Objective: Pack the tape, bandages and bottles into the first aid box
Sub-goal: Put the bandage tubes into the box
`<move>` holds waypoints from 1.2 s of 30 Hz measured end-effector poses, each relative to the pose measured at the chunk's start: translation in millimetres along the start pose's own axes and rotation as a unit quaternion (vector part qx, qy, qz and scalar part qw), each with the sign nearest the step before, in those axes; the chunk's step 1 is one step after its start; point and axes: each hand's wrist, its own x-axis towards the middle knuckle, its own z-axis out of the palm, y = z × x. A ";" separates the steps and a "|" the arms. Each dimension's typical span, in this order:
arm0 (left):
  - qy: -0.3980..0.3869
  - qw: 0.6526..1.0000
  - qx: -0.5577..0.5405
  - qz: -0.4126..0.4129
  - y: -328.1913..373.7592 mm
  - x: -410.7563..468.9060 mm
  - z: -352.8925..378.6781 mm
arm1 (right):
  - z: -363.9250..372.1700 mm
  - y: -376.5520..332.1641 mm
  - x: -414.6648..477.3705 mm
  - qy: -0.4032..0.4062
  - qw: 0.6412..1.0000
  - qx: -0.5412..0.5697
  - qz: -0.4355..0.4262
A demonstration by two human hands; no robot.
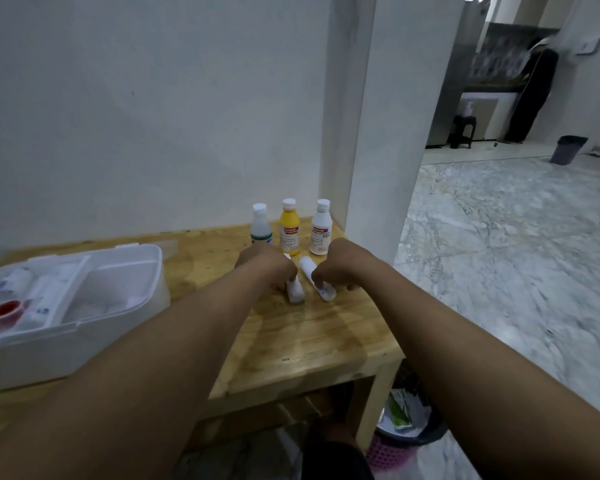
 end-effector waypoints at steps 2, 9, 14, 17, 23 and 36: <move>0.000 1.000 0.012 0.005 -2.1 -5.3 -1.7 | -1.6 -0.5 -6.5 -0.002 1.000 0.008 0.002; -0.004 1.000 0.013 0.012 -6.7 -24.5 -7.8 | -12.0 -6.4 -28.8 -0.004 1.000 0.029 -0.008; 0.018 0.999 -0.033 0.031 -9.0 -36.3 -37.7 | -22.7 -18.5 -39.4 0.013 0.998 0.060 -0.027; 0.038 0.998 -0.033 0.031 -13.8 -48.8 -68.1 | -29.1 -36.5 -49.3 0.012 0.998 0.051 -0.034; 0.071 0.994 -0.073 0.045 -35.1 -75.2 -123.2 | -32.9 -77.3 -70.3 0.024 0.995 0.075 -0.066; 0.146 0.975 -0.162 0.034 -109.8 -95.0 -209.2 | -14.3 -168.9 -93.6 0.044 0.977 0.143 -0.154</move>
